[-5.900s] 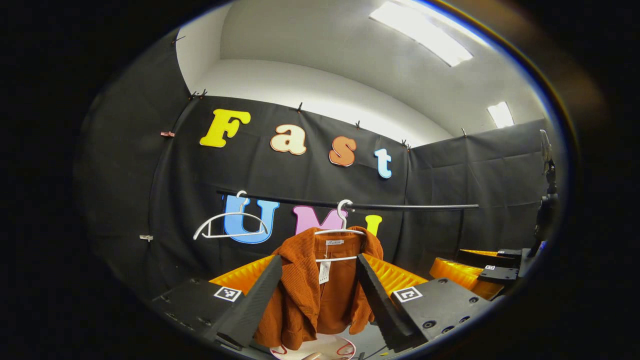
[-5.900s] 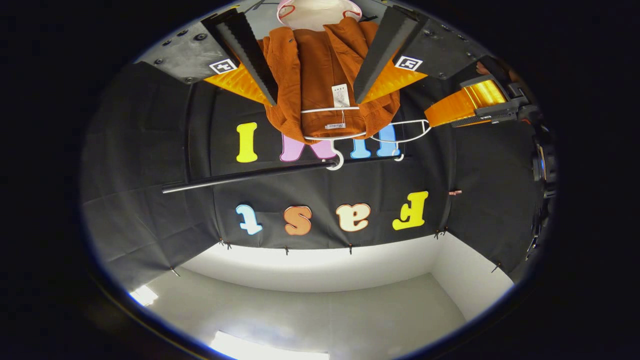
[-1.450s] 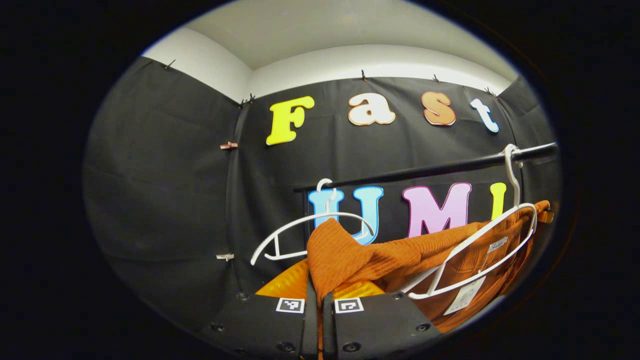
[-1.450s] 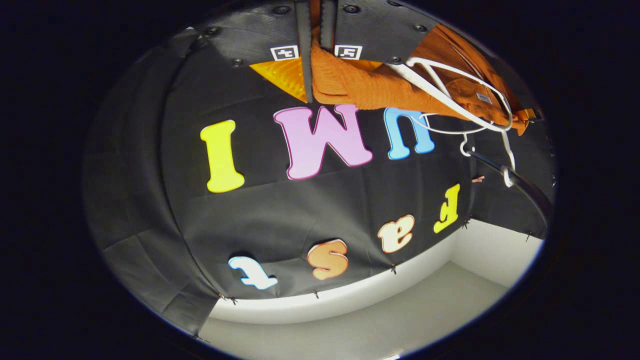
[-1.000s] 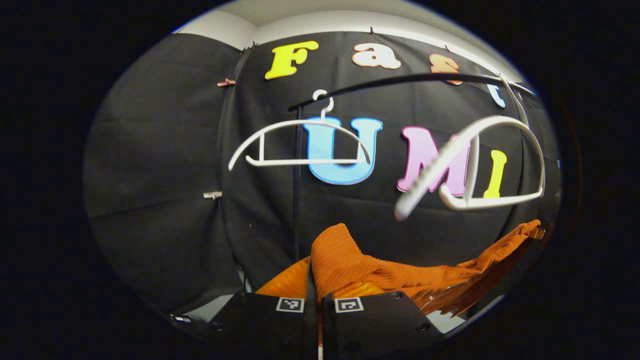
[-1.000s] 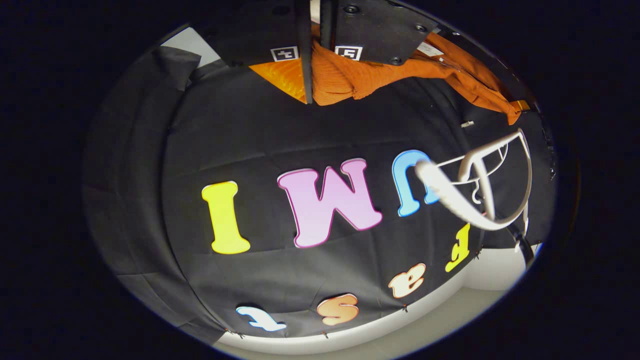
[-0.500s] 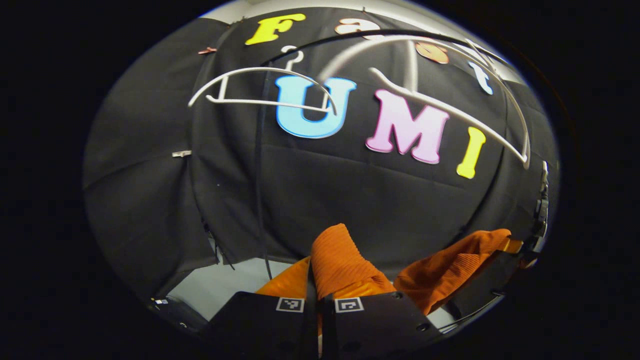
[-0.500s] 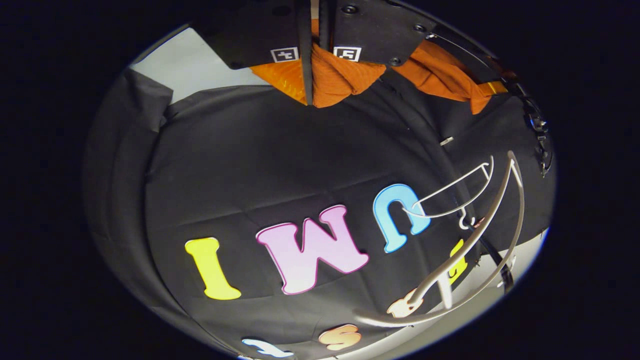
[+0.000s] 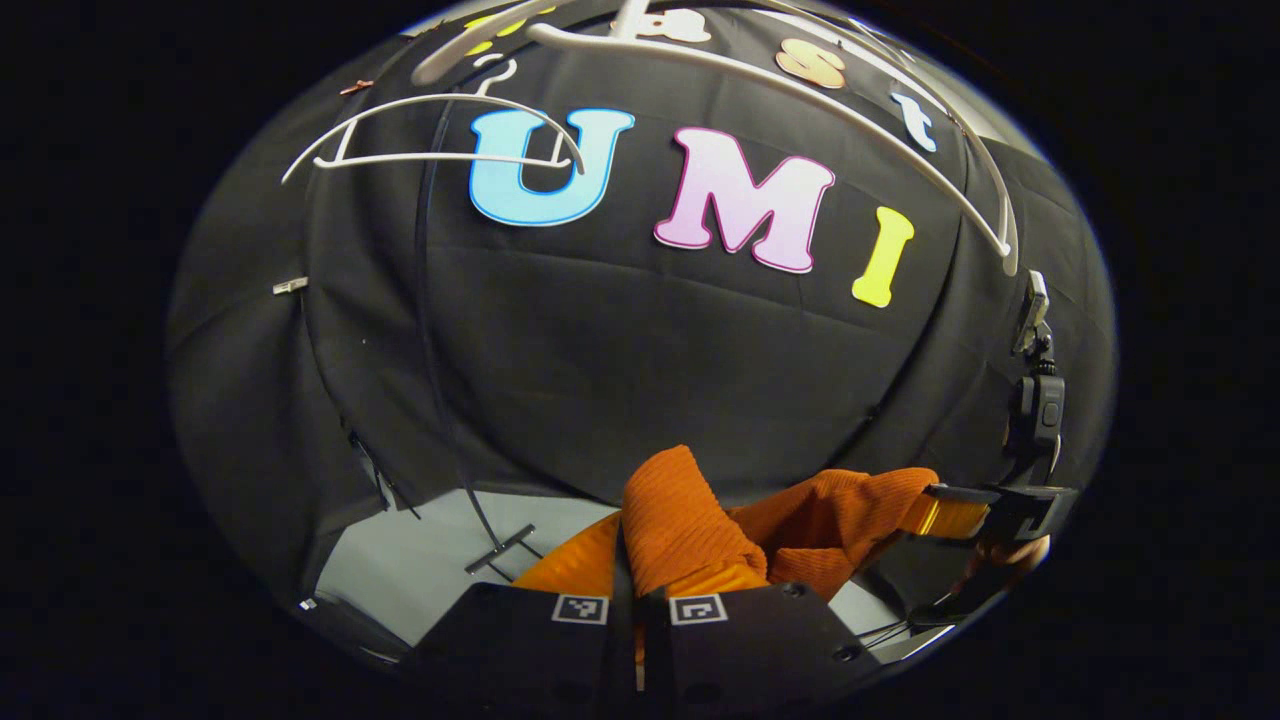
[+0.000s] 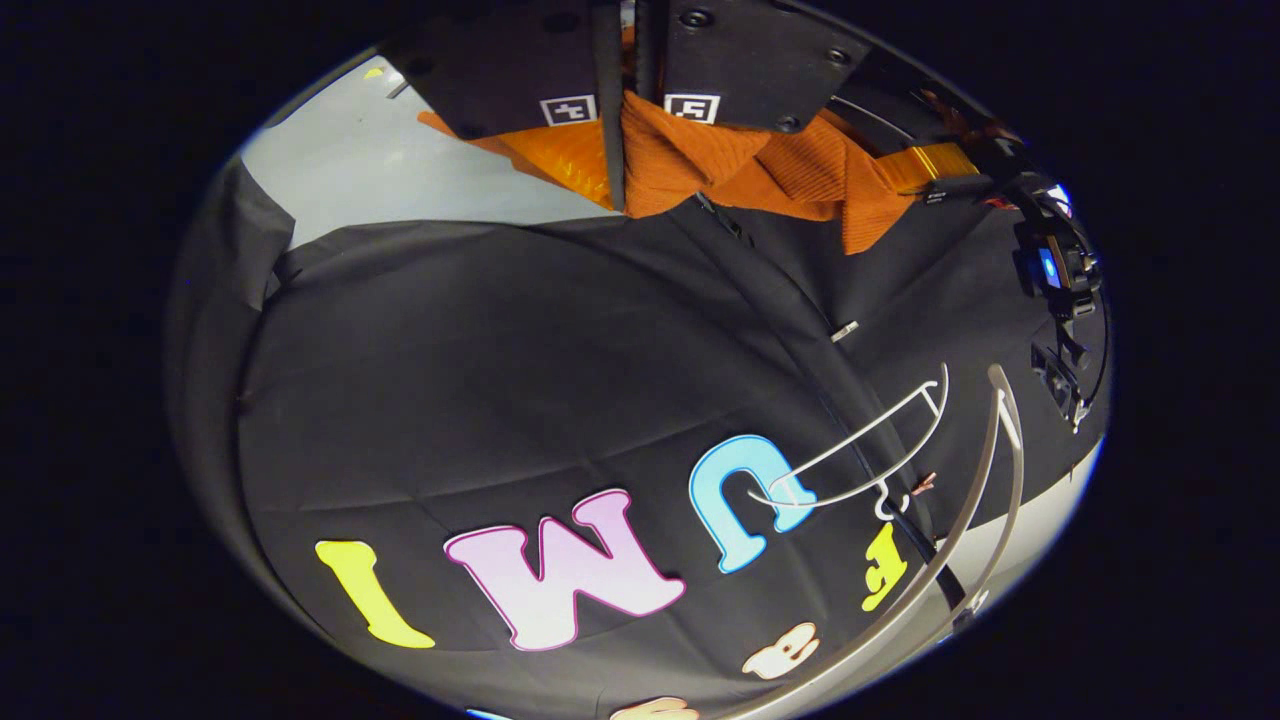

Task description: Grasp the clothes on the hanger with both hands and then place them into the laundry hamper below.

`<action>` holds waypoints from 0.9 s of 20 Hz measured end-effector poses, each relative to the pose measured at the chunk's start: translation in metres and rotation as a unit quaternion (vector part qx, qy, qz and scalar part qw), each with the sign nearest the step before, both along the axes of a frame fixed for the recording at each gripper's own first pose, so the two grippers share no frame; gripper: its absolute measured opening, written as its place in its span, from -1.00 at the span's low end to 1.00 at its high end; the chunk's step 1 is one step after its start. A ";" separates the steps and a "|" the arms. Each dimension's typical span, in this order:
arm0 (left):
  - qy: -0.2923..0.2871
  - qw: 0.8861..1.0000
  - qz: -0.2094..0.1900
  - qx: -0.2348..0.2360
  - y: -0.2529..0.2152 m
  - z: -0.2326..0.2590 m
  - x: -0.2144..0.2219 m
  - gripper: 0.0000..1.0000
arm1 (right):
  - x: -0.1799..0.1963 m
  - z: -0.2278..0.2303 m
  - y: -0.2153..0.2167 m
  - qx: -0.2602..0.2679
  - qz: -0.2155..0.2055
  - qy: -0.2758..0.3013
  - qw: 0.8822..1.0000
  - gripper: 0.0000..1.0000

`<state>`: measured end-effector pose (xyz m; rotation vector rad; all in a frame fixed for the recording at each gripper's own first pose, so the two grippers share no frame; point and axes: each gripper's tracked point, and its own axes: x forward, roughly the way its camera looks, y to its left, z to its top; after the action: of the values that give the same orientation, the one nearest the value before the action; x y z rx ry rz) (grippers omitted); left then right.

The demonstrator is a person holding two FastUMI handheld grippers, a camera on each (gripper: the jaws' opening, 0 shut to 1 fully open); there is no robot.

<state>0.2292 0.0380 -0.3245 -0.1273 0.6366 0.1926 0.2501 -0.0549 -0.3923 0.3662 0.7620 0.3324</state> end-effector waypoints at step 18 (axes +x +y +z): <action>0.008 0.999 0.032 0.000 0.014 -0.010 -0.036 0.91 | -0.019 -0.005 -0.009 -0.032 0.021 0.006 0.999 0.88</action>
<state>0.1933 0.0524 -0.3347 -0.1458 0.6498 0.2564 0.2313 -0.0643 -0.3977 0.2925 0.7905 0.3450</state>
